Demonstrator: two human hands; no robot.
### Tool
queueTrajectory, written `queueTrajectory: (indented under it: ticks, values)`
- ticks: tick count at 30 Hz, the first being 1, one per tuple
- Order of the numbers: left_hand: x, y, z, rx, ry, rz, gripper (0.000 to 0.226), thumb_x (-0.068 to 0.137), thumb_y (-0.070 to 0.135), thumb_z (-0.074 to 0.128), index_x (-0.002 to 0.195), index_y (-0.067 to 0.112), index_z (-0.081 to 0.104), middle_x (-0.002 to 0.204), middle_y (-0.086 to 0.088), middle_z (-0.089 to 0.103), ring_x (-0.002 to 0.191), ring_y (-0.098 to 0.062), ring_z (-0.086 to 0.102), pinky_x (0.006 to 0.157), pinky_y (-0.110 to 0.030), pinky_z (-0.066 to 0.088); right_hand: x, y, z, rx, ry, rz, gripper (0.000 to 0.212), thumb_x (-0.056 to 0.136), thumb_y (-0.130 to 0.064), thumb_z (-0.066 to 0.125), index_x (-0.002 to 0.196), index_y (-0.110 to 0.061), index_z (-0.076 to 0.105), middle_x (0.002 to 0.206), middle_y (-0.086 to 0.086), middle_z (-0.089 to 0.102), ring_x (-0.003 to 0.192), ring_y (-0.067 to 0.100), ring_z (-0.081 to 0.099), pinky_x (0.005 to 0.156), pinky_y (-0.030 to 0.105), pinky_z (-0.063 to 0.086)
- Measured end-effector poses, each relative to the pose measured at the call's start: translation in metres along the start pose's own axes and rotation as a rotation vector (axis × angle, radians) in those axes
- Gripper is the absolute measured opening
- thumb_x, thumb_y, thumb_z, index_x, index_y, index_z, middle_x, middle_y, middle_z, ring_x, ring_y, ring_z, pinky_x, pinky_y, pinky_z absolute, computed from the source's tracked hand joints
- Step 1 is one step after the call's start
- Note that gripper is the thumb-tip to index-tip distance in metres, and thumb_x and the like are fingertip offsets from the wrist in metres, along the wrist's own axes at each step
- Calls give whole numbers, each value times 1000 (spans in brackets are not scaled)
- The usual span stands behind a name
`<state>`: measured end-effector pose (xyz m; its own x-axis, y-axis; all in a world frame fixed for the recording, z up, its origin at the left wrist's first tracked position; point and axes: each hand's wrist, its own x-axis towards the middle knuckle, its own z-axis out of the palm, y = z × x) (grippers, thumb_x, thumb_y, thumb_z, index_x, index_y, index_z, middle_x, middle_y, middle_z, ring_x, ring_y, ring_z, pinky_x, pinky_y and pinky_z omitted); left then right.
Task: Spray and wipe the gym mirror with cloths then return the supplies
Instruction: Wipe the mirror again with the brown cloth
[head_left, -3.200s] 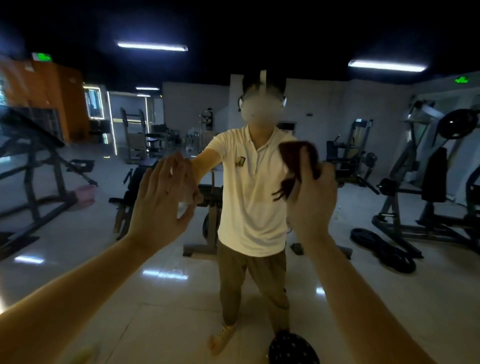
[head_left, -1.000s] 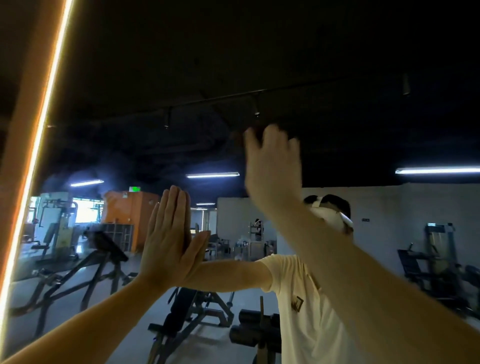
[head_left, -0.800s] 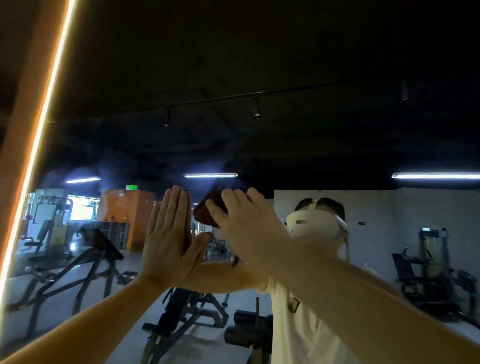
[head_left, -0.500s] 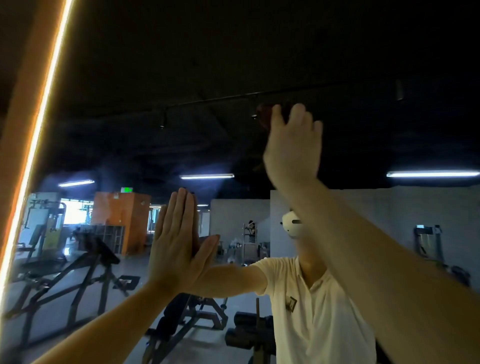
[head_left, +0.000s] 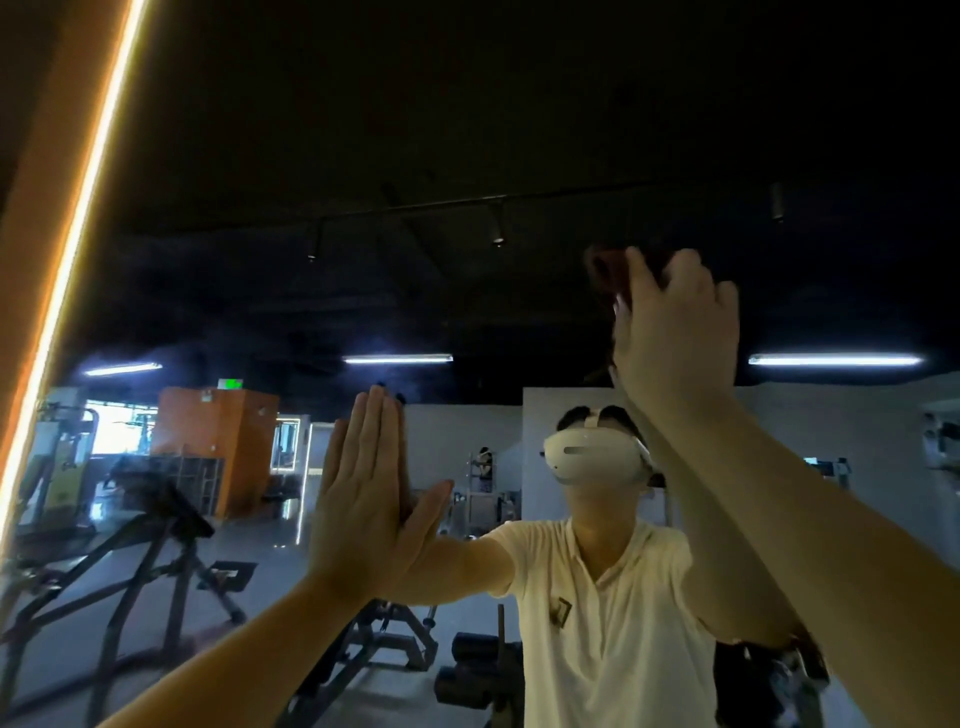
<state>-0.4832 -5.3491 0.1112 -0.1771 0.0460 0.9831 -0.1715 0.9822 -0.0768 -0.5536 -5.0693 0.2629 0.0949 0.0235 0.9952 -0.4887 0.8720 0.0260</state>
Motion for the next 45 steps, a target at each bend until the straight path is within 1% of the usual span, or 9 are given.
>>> queueTrajectory:
  ticks: [4, 13, 18, 21, 27, 33, 38, 41, 45]
  values:
    - [0, 0, 0, 17, 4, 17, 92, 103, 69, 18, 165, 3, 5, 174, -13, -1, 162, -29, 2, 130, -52, 10, 4, -52, 12, 23, 41, 138, 55, 99, -27, 56, 150, -10, 44, 126, 19, 53, 105, 30, 56, 91, 42, 47]
    - [1, -1, -1, 4, 5, 23, 90, 104, 67, 22, 165, 2, 7, 174, -15, 2, 162, -27, 2, 128, -57, 18, -39, -152, 32, 152, -166, -461, 60, 97, -34, 62, 150, -13, 44, 133, 16, 50, 115, 31, 55, 99, 43, 45]
    - [1, 2, -2, -28, 37, 22, 90, 101, 62, 28, 164, 1, 8, 174, -14, 2, 162, -29, 3, 129, -55, 14, -46, -43, 6, 14, -44, -197, 64, 90, -24, 73, 147, -12, 48, 113, 16, 54, 95, 30, 56, 84, 42, 49]
    - [1, 3, -2, -65, 30, 22, 90, 101, 62, 28, 165, 1, 7, 174, -14, 0, 162, -29, 0, 129, -56, 13, -51, 5, -13, -29, -33, 2, 55, 98, -29, 59, 148, -11, 47, 114, 20, 53, 92, 33, 55, 81, 45, 49]
    - [2, 1, -5, -58, 28, 65, 93, 102, 65, 27, 164, -1, 8, 174, -18, 1, 161, -32, 0, 130, -51, 3, -62, -47, -10, 54, -76, 296, 65, 98, -35, 42, 158, -13, 32, 129, 21, 48, 101, 28, 57, 88, 43, 54]
    - [2, -15, -8, -66, -88, 135, 108, 95, 81, 21, 164, 0, 2, 173, -18, -5, 161, -32, -4, 130, -53, 4, -113, -122, -5, 156, -289, -76, 69, 98, -39, 52, 158, -13, 31, 131, 16, 44, 108, 27, 52, 93, 40, 49]
    - [2, -30, -16, 2, -169, 226, 122, 87, 89, 33, 164, 2, -6, 172, -21, -9, 161, -33, -8, 128, -59, 13, -155, -91, -22, 130, -444, -555, 82, 73, -29, 85, 147, -17, 50, 119, 14, 54, 105, 31, 56, 85, 47, 57]
    - [5, -27, -19, 7, -221, 196, 129, 82, 94, 32, 162, 5, -15, 172, -17, -18, 160, -32, -11, 129, -56, 8, -144, -53, -33, 33, -345, -389, 81, 65, -24, 92, 140, -20, 60, 111, 14, 60, 92, 30, 64, 77, 44, 58]
    - [6, -23, -20, 26, -260, 162, 134, 78, 97, 35, 158, 9, -27, 168, -12, -29, 159, -30, -19, 130, -52, -1, -106, -25, -41, 79, -272, 109, 64, 96, -20, 62, 156, -17, 41, 128, 20, 48, 99, 31, 57, 83, 41, 53]
